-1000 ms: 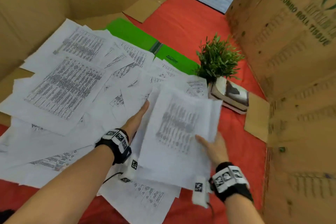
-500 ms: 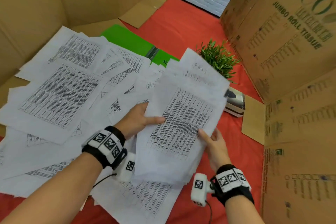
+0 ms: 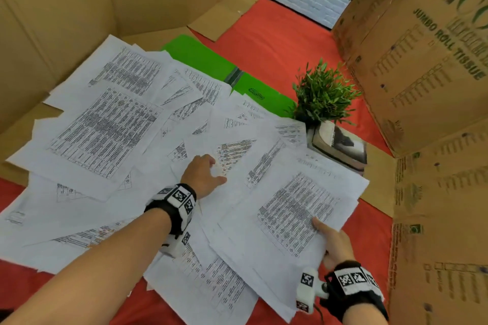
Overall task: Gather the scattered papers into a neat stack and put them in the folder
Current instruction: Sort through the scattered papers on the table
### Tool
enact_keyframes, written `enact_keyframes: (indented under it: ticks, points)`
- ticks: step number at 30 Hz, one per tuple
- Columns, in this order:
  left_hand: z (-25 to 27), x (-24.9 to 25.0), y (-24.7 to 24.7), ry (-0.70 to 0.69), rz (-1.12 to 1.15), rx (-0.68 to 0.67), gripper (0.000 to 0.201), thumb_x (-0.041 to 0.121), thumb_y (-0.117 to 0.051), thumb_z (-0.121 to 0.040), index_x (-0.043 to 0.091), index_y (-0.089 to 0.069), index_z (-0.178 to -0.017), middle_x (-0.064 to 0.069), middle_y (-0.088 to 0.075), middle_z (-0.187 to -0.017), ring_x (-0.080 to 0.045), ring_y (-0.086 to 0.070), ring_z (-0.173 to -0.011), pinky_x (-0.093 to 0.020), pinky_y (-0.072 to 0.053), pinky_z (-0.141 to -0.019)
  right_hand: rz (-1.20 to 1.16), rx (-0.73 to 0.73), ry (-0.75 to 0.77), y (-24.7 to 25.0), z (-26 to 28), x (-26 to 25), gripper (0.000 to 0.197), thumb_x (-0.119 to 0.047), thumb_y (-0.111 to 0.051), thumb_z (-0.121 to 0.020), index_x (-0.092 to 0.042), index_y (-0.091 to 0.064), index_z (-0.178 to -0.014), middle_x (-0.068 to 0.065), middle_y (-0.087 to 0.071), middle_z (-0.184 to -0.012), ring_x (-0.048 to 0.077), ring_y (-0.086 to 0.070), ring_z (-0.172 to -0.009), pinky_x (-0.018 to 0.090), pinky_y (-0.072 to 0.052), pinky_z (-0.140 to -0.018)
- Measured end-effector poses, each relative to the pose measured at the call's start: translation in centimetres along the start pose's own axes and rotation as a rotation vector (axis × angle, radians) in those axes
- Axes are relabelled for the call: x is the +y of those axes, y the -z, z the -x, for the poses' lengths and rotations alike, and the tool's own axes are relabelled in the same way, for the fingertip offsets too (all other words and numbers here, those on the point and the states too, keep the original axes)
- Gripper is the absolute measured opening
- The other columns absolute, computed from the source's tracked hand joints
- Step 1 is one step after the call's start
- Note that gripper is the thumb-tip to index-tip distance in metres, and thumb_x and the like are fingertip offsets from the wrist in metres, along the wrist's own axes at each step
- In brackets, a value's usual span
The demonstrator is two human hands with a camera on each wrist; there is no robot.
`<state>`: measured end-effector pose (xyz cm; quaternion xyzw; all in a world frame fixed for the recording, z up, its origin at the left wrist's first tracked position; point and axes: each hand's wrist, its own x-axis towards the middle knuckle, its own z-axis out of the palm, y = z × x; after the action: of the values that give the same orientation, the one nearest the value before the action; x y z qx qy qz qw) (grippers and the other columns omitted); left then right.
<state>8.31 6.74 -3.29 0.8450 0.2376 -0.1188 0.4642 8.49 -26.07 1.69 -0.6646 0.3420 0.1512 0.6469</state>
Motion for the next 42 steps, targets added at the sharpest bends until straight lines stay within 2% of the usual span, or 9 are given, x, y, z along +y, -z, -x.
enact_keyframes:
  ticks: [6, 11, 17, 23, 28, 33, 36, 39, 42]
  points:
    - [0.1, 2.1, -2.8, -0.007, -0.08, -0.204, 0.058, 0.028, -0.072, -0.083, 0.01, -0.048, -0.132, -0.009, -0.058, -0.125, -0.026, -0.058, -0.112, -0.033, -0.047, -0.096, -0.024, -0.063, -0.09, -1.3, -1.7, 0.0, 0.031, -0.007, -0.063, -0.092, -0.001, -0.063, -0.122, 0.024, -0.072, -0.114, 0.04, -0.068, -0.107, 0.06, -0.047, -0.101]
    - [0.5, 2.7, -4.5, -0.136, -0.136, -0.242, 0.042, 0.001, -0.054, -0.086, 0.028, -0.062, -0.118, -0.005, -0.062, -0.11, -0.023, -0.062, -0.099, -0.036, -0.052, -0.088, 0.073, -0.041, -0.04, -1.8, -3.8, -0.3, 0.035, -0.002, -0.066, -0.088, 0.0, -0.062, -0.123, 0.024, -0.071, -0.113, 0.042, -0.069, -0.103, 0.061, -0.049, -0.097]
    - [-4.0, 3.1, 0.2, -0.148, -0.399, 0.134, 0.055, 0.027, -0.072, -0.081, 0.022, -0.05, -0.132, -0.007, -0.048, -0.133, -0.026, -0.045, -0.125, -0.045, -0.036, -0.106, 0.221, 0.253, 0.203, 0.7, -4.1, -0.3, 0.043, -0.001, -0.073, -0.083, -0.003, -0.06, -0.123, 0.018, -0.069, -0.114, 0.034, -0.067, -0.098, 0.05, -0.053, -0.093]
    - [-7.8, 3.9, 2.9, -0.069, -0.504, 0.063, 0.087, 0.049, -0.082, -0.064, 0.014, -0.043, -0.134, -0.009, -0.046, -0.134, -0.029, -0.045, -0.126, -0.045, -0.036, -0.103, -0.059, 0.099, -0.074, 1.7, -3.2, 1.4, 0.041, 0.007, -0.065, -0.085, 0.005, -0.058, -0.126, 0.024, -0.069, -0.115, 0.036, -0.07, -0.093, 0.06, -0.05, -0.096]
    - [-6.6, 4.8, 2.0, -0.142, -0.498, -0.057, 0.043, 0.042, -0.07, -0.083, 0.015, -0.058, -0.114, -0.006, -0.066, -0.106, -0.026, -0.063, -0.092, -0.037, -0.053, -0.082, -0.19, -0.057, -0.06, 1.0, -1.8, 1.1, 0.026, 0.002, -0.052, -0.095, -0.003, -0.062, -0.118, 0.019, -0.073, -0.107, 0.028, -0.076, -0.079, 0.048, -0.061, -0.075]
    - [-3.1, 4.4, -0.1, -0.438, -0.635, 0.214, 0.018, 0.029, -0.053, -0.096, 0.017, -0.063, -0.104, -0.001, -0.063, -0.095, -0.019, -0.056, -0.085, -0.036, -0.047, -0.079, -0.236, -0.111, -0.097, 0.5, -1.4, 1.9, 0.024, 0.003, -0.049, -0.096, -0.002, -0.062, -0.116, 0.016, -0.077, -0.099, 0.028, -0.076, -0.081, 0.044, -0.063, -0.065]
    - [-1.6, 3.5, -1.2, -0.228, -0.322, -0.025, 0.037, 0.04, -0.052, -0.096, 0.012, -0.053, -0.121, -0.006, -0.067, -0.101, -0.026, -0.066, -0.085, -0.031, -0.05, -0.068, -0.229, -0.121, -0.12, 0.3, -1.2, 2.6, 0.026, 0.0, -0.05, -0.096, -0.002, -0.062, -0.119, 0.016, -0.076, -0.105, 0.03, -0.075, -0.09, 0.049, -0.061, -0.079]
    - [-0.2, 2.7, -2.1, -0.077, -0.006, -0.296, 0.081, 0.062, -0.068, -0.075, 0.012, -0.048, -0.135, -0.003, -0.061, -0.126, -0.025, -0.062, -0.109, -0.036, -0.05, -0.094, -0.259, -0.129, -0.154, 0.7, -1.3, 3.4, 0.038, -0.004, -0.05, -0.096, -0.003, -0.055, -0.134, 0.022, -0.065, -0.129, 0.038, -0.062, -0.119, 0.058, -0.043, -0.106]
    - [1.7, 2.8, -3.0, 0.026, 0.244, -0.454, 0.064, 0.045, -0.08, -0.071, 0.017, -0.057, -0.124, 0.001, -0.065, -0.125, -0.019, -0.061, -0.111, -0.036, -0.046, -0.103, -0.288, -0.177, -0.192, 0.7, -1.3, 3.2, 0.041, -0.009, -0.05, -0.097, -0.002, -0.053, -0.137, 0.024, -0.062, -0.133, 0.04, -0.056, -0.126, 0.059, -0.035, -0.113]
